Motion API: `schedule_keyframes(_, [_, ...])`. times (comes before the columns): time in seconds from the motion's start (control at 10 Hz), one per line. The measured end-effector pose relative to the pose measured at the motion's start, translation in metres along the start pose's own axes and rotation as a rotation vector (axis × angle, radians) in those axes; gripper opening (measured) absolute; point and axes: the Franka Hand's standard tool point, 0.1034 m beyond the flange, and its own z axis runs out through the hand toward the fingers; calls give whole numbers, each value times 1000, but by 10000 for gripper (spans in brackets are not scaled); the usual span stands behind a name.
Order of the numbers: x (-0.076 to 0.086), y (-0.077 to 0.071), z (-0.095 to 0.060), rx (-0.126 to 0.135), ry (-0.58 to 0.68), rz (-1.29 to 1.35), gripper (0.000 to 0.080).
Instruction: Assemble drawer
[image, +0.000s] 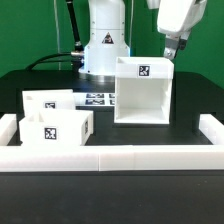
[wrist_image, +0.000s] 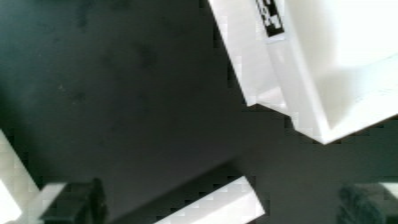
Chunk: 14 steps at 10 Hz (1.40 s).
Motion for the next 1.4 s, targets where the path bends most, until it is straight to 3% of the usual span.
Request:
schedule_keyframes(0.6, [0, -1, 1, 4, -5, -2, 650])
schedule_keyframes(0.7, [-7, -3, 3, 13, 1, 22, 650])
schedule_keyframes(0.8, [-18, -8, 8, 32, 8, 56, 650])
schedule_keyframes(0.9, [-23, -13, 11, 30, 29, 111, 650])
schedule_keyframes(1.4, [-23, -18, 12, 38, 26, 456, 650])
